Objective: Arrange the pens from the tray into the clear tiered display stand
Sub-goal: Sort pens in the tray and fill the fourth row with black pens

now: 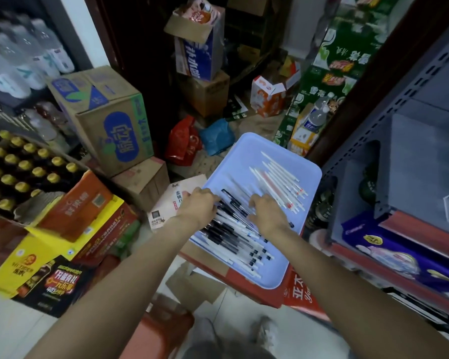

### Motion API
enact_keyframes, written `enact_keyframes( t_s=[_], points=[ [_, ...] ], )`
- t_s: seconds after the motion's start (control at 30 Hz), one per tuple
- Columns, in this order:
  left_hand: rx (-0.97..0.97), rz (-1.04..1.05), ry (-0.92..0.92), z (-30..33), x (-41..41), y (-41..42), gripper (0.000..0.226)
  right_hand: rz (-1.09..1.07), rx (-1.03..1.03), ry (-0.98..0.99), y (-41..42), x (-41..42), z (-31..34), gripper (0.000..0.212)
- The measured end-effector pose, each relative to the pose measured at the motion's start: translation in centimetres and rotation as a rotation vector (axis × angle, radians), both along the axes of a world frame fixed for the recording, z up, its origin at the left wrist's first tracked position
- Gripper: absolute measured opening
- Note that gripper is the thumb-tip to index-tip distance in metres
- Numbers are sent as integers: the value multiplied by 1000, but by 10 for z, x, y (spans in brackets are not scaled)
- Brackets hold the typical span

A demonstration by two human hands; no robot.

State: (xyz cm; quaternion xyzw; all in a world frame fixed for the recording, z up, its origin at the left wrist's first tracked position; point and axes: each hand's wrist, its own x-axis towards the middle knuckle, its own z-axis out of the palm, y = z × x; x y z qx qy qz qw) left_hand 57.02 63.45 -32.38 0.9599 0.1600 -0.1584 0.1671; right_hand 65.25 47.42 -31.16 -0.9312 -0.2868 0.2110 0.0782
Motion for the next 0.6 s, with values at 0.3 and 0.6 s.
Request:
enact_keyframes(
  t_s=[0.3, 0.6],
  points=[
    [-52, 79, -82, -5, 7, 9, 33, 73, -58, -17, 7, 4, -3, 15],
    [-309, 222, -154, -7, -1, 17, 36, 47, -116, 80, 12, 13, -5, 33]
  ],
)
